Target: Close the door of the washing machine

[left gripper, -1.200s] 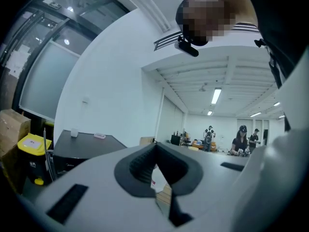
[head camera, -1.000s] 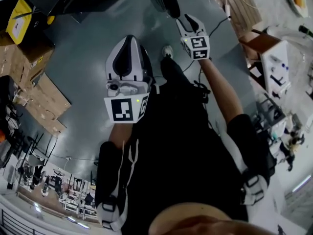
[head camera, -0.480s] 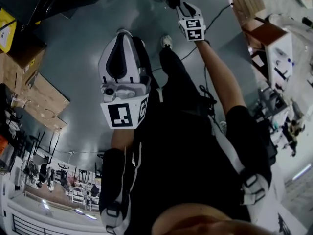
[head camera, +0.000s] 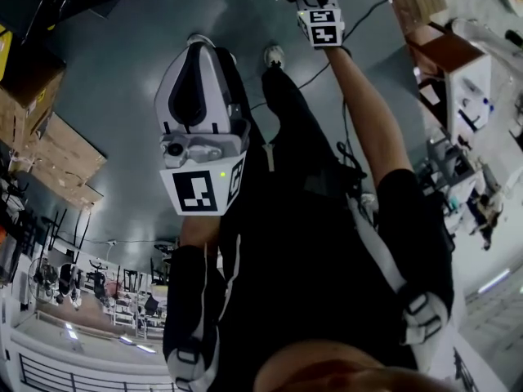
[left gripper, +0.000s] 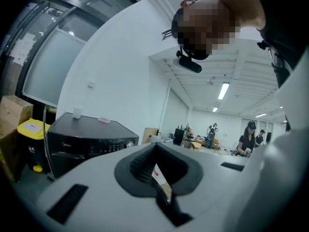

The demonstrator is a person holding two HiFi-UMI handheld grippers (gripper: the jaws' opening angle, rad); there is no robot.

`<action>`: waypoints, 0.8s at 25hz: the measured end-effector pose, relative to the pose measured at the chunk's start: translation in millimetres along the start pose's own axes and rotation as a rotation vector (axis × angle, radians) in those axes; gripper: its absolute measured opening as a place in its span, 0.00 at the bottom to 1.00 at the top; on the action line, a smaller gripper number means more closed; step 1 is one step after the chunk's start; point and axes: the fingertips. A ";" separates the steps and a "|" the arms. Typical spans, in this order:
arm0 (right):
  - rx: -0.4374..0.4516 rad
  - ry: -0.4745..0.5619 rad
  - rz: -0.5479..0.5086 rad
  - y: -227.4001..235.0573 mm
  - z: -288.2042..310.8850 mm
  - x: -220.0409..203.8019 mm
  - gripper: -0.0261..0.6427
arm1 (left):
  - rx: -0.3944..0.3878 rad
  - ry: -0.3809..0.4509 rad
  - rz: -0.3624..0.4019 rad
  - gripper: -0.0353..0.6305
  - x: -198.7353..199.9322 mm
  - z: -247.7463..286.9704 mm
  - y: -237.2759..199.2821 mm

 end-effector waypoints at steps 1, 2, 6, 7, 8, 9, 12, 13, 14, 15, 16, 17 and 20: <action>-0.004 -0.003 -0.001 1.0 2.5 -0.5 0.21 | 0.004 0.001 -0.004 0.06 -0.9 -0.5 -0.9; -0.005 -0.008 -0.001 0.6 3.8 0.0 0.21 | 0.006 0.000 -0.007 0.06 -2.1 -1.3 -1.6; -0.013 -0.032 -0.004 -0.6 8.3 -0.1 0.18 | 0.017 -0.001 -0.016 0.06 -5.8 -5.2 -4.6; -0.018 -0.032 -0.004 -0.1 9.4 -0.4 0.16 | 0.019 -0.002 -0.017 0.06 -6.5 -6.5 -5.4; -0.022 -0.031 0.001 -1.3 9.7 0.2 0.14 | 0.021 -0.003 -0.018 0.06 -6.9 -7.9 -6.9; -0.027 -0.034 0.007 -4.4 9.4 1.2 0.13 | 0.023 -0.003 -0.021 0.06 -6.8 -9.5 -9.8; -0.048 -0.042 0.002 -12.5 13.6 -1.9 0.13 | 0.034 -0.003 -0.023 0.06 -6.9 -15.9 -22.3; -0.048 -0.042 -0.007 -14.2 15.5 -3.8 0.13 | 0.039 -0.001 -0.023 0.06 -7.2 -17.5 -24.3; -0.039 -0.042 -0.013 -17.2 16.0 -4.5 0.13 | 0.044 0.002 -0.024 0.06 -7.6 -18.8 -24.7; -0.024 -0.043 -0.015 -22.3 14.8 -3.4 0.13 | 0.050 0.005 -0.026 0.06 -8.2 -19.9 -24.3; -0.007 -0.045 -0.014 -28.8 12.7 -1.5 0.13 | 0.056 0.006 -0.027 0.06 -8.9 -21.5 -23.9; 0.005 -0.046 -0.014 -35.0 11.2 -0.6 0.13 | 0.062 0.007 -0.028 0.06 -9.5 -23.6 -23.8; 0.018 -0.035 -0.031 -49.2 13.9 -2.9 0.13 | 0.081 0.019 -0.025 0.06 -9.3 -32.7 -26.2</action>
Point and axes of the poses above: the fingertips, and each gripper's own axes: z forward along the fingers, y to its right, x out of its top, and after that the axes turned 1 degree about z, right-handed
